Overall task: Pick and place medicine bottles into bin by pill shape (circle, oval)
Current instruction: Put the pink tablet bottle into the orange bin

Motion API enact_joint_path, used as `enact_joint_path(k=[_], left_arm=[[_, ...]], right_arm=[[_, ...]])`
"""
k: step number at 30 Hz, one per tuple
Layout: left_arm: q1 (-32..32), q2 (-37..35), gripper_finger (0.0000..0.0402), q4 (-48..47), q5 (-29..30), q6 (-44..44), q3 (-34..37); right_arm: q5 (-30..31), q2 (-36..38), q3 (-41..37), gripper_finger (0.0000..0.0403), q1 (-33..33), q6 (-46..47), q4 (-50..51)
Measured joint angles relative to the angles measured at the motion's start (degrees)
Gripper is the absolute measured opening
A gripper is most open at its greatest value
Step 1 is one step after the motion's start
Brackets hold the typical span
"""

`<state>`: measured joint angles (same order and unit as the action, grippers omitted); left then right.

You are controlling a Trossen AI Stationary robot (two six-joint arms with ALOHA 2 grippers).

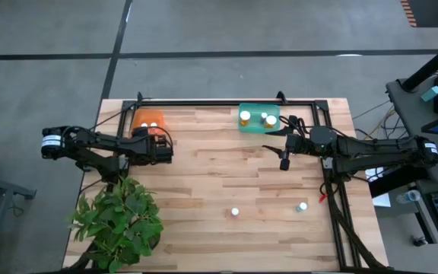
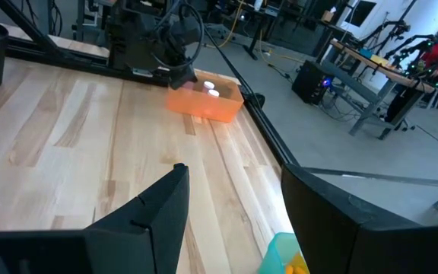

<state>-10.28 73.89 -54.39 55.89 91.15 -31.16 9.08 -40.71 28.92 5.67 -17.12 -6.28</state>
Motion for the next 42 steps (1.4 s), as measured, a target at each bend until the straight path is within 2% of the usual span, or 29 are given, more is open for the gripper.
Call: enact_joint_path(k=[13, 25, 42], left_arm=[[-0.6, 0.0, 0.0092, 3.0, 0.9, -0.1, 3.5], [-0.6, 0.0, 0.0119, 3.0, 1.0, -0.1, 3.6], [-0.6, 0.0, 0.0123, 3.0, 0.0, 0.0, 3.6]], right_arm=[[0.0, 0.0, 0.0, 0.0198, 0.0, 0.0, 0.0], [0.0, 0.0, 0.0, 0.0198, 0.0, 0.0, 0.0], [0.0, 0.0, 0.0, 0.0199, 0.0, 0.1, 0.0]])
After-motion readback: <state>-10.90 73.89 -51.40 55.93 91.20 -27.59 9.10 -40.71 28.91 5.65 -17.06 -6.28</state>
